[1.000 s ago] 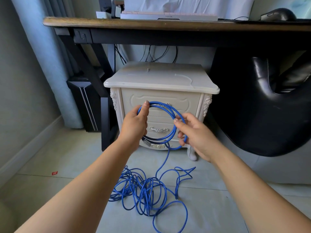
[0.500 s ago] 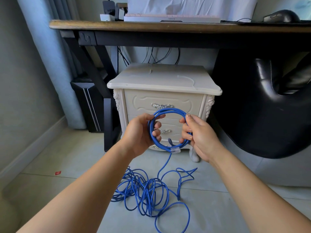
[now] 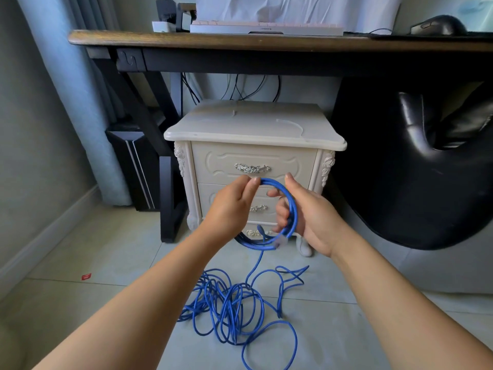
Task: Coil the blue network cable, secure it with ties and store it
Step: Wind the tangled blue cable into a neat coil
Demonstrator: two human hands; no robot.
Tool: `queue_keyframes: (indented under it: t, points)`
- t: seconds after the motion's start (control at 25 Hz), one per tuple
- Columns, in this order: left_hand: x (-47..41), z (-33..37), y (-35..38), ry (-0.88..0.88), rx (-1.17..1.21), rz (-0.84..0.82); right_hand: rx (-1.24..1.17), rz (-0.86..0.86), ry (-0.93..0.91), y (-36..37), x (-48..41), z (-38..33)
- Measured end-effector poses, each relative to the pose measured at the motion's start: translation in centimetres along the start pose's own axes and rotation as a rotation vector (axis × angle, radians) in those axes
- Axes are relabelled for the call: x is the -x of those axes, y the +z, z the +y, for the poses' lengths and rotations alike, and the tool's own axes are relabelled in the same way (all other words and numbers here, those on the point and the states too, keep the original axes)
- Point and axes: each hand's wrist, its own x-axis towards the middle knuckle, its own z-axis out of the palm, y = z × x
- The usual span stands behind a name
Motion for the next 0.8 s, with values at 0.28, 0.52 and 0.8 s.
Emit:
queue_keyframes:
  t: [0.28, 0.52, 0.8]
  points:
    - [-0.5, -0.9, -0.5, -0.155, 0.016, 0.288, 0.139, -0.22, 0.121, -1.6, 0.7, 0.6]
    - [0.2, -0.3, 0.9, -0.254, 0.273, 0.317, -0.341, -0.012, -0.05, 1.1, 0.3, 1.4]
    - [0.6, 0.1, -1.1, -0.457, 0.899, -0.26, -0.008, 0.151, -0.11, 0.2, -0.3, 1.0]
